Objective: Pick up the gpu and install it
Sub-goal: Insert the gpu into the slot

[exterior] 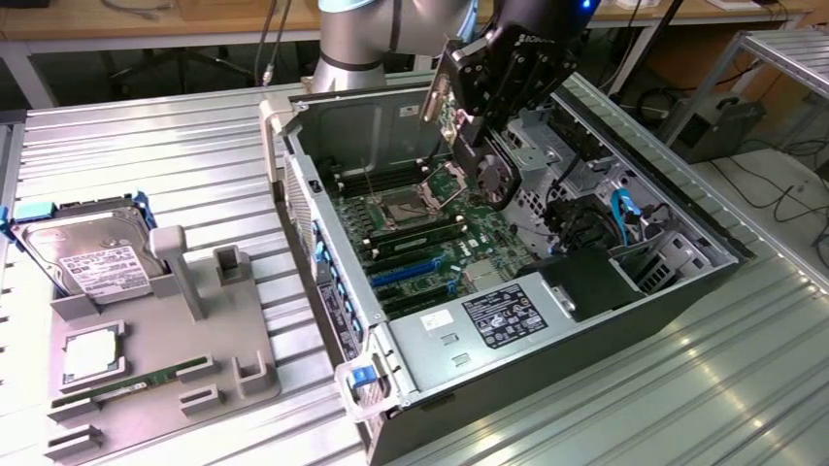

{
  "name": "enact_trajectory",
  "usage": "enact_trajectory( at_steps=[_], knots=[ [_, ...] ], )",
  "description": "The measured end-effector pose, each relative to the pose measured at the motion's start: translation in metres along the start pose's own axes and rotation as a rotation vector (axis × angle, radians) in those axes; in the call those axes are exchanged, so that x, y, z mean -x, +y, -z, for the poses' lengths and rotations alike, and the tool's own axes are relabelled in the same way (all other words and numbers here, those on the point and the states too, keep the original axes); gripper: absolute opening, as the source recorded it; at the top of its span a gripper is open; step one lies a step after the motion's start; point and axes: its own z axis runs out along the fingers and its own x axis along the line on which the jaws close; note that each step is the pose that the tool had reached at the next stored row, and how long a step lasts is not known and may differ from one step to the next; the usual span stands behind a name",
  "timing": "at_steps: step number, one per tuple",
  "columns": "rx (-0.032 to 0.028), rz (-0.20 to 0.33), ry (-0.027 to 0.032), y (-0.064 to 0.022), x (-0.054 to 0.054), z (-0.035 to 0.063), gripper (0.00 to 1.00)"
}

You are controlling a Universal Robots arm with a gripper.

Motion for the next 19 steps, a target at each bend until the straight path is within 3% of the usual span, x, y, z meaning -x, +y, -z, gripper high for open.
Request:
enact_trajectory(
  at_steps=[7, 12, 19],
  knots=[
    [-0.0055, 0.126, 0.0093, 0.0000, 0.0001, -0.0005, 0.26],
    [-0.0152, 0.270, 0.0190, -0.0001, 0.0001, -0.0019, 0.26],
    [-0.0261, 0.428, 0.0288, -0.0004, 0.0004, -0.0046, 0.26]
  ],
)
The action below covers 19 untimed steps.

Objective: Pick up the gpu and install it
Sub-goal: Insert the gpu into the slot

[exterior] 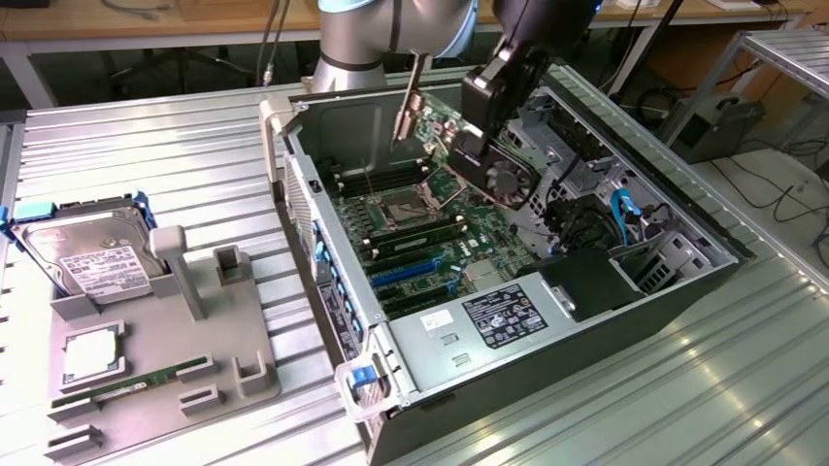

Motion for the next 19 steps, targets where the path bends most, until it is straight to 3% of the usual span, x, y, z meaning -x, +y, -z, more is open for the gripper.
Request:
enact_trajectory(
  at_steps=[13, 19],
  knots=[
    [-0.0203, 0.281, 0.0142, -0.0005, 0.0004, -0.0059, 0.26],
    [-0.0316, 0.443, 0.0217, -0.0006, 0.0005, -0.0077, 0.26]
  ],
)
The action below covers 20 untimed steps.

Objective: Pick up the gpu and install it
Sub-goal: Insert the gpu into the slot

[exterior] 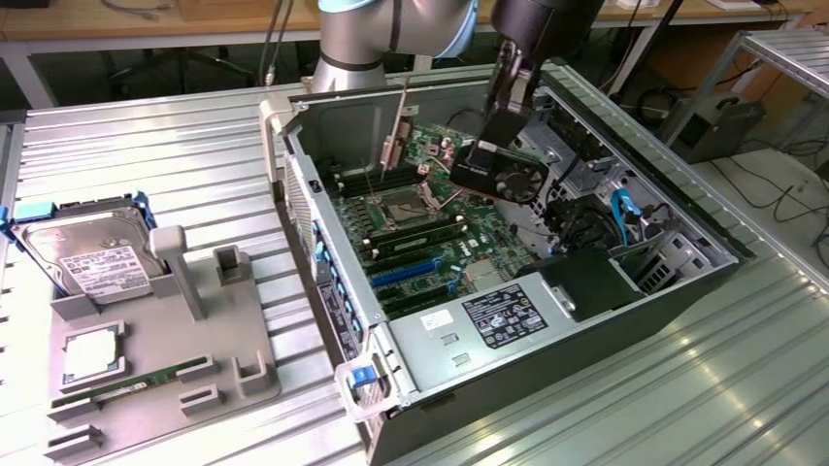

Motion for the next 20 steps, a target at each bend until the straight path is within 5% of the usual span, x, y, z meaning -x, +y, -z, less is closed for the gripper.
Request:
enact_trajectory(
  at_steps=[7, 14, 20],
  knots=[
    [-0.0120, 0.163, 0.0067, -0.0001, 0.0001, -0.0018, 0.26],
    [-0.0099, 0.286, -0.0042, -0.0001, 0.0001, -0.0025, 0.26],
    [-0.0124, 0.440, 0.0008, -0.0004, 0.0003, -0.0053, 0.26]
  ],
)
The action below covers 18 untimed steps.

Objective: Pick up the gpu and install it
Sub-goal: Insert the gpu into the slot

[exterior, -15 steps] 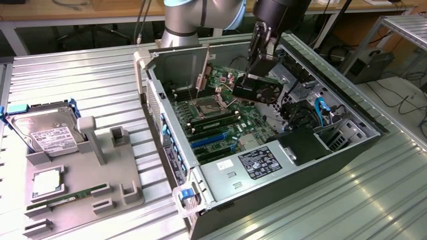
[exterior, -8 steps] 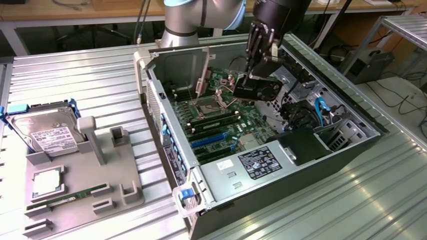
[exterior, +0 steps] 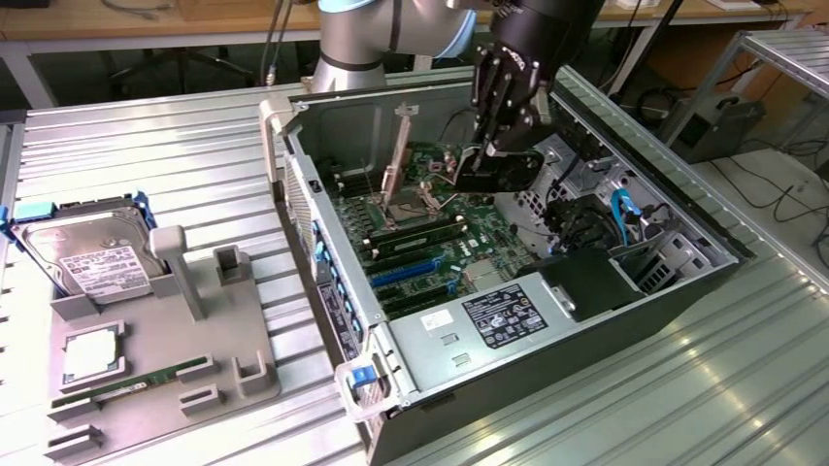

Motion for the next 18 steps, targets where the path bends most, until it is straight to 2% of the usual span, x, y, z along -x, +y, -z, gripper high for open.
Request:
enact_trajectory(
  at_steps=[4, 6, 8, 9, 12, 16, 18],
  knots=[
    [-0.0015, 0.085, 0.0051, -0.0002, 0.000, -0.0028, 0.26],
    [-0.0018, 0.103, 0.0052, -0.0001, 0.000, -0.0045, 0.26],
    [-0.0015, 0.116, 0.0004, 0.0013, 0.000, -0.0067, 0.26],
    [-0.0024, 0.117, -0.0050, 0.0047, -0.001, -0.0086, 0.26],
    [-0.0093, 0.117, -0.0076, 0.0130, -0.003, -0.0113, 0.26],
    [-0.0223, 0.119, -0.0097, 0.0203, -0.005, -0.0151, 0.26],
    [-0.0246, 0.125, -0.0096, 0.0213, -0.005, -0.0171, 0.26]
  ],
)
